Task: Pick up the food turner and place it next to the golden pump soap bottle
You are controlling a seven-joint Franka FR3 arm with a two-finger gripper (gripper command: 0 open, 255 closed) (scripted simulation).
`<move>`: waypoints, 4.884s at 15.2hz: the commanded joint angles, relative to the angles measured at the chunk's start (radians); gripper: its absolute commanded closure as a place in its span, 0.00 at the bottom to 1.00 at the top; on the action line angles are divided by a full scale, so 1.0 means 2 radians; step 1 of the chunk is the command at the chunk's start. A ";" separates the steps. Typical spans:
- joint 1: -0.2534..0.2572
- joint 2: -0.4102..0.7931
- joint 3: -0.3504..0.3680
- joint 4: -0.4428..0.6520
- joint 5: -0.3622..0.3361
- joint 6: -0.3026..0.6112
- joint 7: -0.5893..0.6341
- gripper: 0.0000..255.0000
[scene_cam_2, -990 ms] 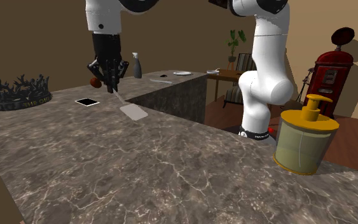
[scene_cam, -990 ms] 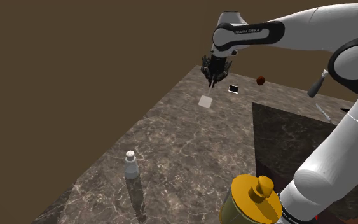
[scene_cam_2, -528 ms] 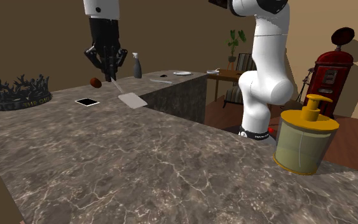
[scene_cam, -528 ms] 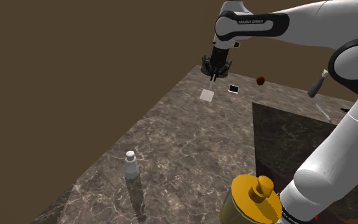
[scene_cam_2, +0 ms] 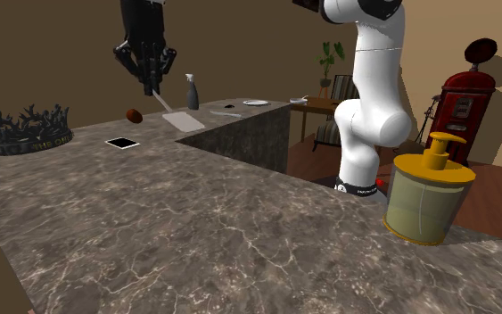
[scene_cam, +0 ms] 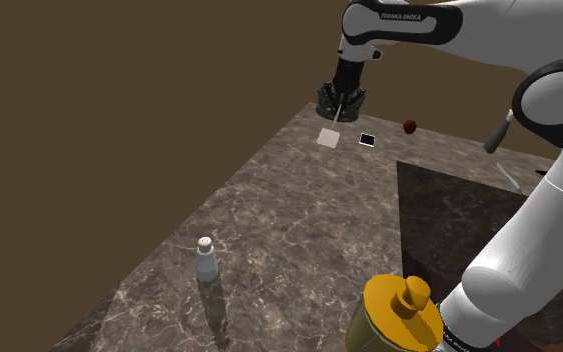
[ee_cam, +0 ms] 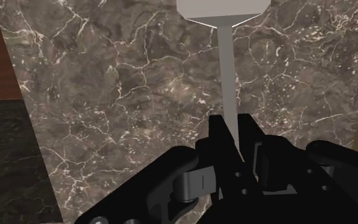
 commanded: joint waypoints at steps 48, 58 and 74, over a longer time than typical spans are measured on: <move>0.158 -0.296 0.254 -0.272 0.133 -0.013 0.369 1.00; 0.163 -0.300 0.266 -0.341 0.142 0.052 0.369 1.00; 0.165 -0.281 0.296 -0.432 0.154 0.163 0.374 1.00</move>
